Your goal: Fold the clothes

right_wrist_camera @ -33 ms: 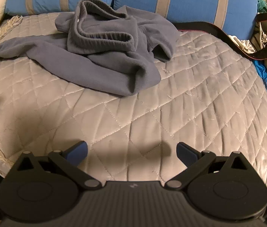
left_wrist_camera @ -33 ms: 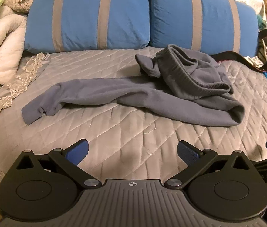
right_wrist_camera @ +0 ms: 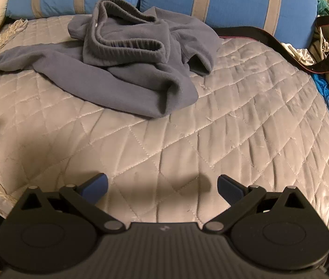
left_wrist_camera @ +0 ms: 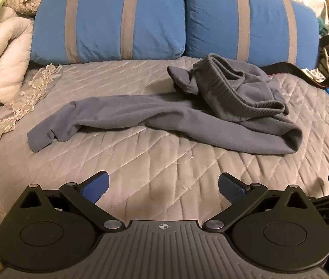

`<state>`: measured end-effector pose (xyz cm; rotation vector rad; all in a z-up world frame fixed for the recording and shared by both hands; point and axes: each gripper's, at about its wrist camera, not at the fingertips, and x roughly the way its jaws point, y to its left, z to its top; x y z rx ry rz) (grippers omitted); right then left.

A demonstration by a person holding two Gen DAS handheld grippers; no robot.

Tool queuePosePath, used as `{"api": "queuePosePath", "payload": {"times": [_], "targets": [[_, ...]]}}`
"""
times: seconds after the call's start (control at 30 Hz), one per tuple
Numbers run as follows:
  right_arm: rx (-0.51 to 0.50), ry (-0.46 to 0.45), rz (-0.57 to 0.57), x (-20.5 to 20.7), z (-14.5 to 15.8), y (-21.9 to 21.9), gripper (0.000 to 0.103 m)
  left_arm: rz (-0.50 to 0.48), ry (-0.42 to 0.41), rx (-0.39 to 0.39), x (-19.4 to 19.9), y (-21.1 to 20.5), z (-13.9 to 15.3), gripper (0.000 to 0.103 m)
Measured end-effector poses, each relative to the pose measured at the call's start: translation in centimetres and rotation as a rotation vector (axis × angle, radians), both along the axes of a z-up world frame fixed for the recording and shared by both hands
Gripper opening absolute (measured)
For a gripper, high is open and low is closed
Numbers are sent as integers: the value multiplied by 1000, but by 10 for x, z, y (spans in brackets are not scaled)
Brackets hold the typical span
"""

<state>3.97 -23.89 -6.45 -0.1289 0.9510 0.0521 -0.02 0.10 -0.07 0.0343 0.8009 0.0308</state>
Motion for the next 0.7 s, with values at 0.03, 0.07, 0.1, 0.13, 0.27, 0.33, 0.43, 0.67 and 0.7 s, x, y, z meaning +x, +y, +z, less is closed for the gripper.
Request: {"api": "queuePosePath", "payload": {"times": [0.03, 0.07, 0.1, 0.13, 0.27, 0.33, 0.43, 0.67, 0.7], "targets": [[1, 1, 1, 0, 0, 0, 103, 4, 0, 2, 0, 1, 0, 102], [2, 2, 2, 0, 0, 0, 103, 8, 0, 4, 0, 1, -1, 102], [3, 3, 3, 0, 0, 1, 103, 11, 0, 6, 0, 2, -1, 102], [5, 4, 4, 0, 0, 1, 103, 15, -1, 8, 0, 2, -1, 102], [9, 8, 7, 0, -1, 1, 103, 30, -1, 17, -1, 5, -3, 102], [12, 11, 9, 0, -1, 2, 103, 38, -1, 21, -1, 6, -4, 102], [10, 14, 10, -1, -2, 2, 103, 49, -3, 31, -1, 7, -5, 102], [15, 17, 14, 0, -2, 2, 103, 56, -12, 47, -1, 7, -3, 102], [16, 18, 14, 0, -2, 2, 103, 55, -11, 47, -2, 6, -3, 102]]}}
